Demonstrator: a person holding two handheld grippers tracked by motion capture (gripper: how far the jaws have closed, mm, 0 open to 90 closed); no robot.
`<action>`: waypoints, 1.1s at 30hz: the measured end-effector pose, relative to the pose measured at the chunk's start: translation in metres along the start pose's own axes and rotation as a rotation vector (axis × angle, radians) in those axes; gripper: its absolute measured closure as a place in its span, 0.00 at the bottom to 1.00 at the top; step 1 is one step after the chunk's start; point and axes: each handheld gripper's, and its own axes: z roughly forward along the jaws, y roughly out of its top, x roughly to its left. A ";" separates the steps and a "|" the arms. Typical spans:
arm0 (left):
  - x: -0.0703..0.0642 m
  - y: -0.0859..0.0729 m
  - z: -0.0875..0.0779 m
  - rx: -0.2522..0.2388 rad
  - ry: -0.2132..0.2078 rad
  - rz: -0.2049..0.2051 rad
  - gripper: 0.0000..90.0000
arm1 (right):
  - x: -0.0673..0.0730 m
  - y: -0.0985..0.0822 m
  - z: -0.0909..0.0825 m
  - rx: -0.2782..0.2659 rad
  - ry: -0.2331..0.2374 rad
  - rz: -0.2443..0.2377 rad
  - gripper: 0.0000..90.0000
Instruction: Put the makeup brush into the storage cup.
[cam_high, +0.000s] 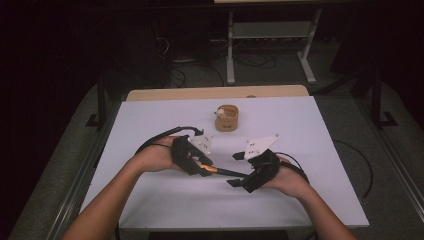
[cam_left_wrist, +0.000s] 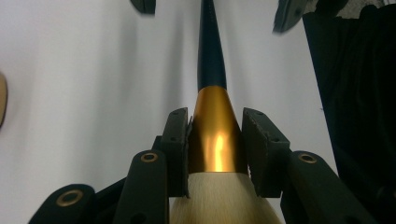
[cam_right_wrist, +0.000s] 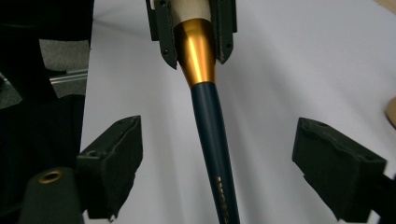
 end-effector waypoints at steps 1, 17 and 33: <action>0.000 0.001 0.001 0.000 -0.002 0.005 0.70 | 0.000 0.001 0.003 0.006 0.011 0.007 0.21; 0.000 0.009 0.004 0.012 -0.008 0.018 0.70 | -0.004 0.016 0.031 0.110 0.058 -0.100 0.60; 0.004 0.011 0.010 0.022 -0.035 0.021 0.70 | -0.005 0.015 0.037 0.154 0.081 -0.126 0.81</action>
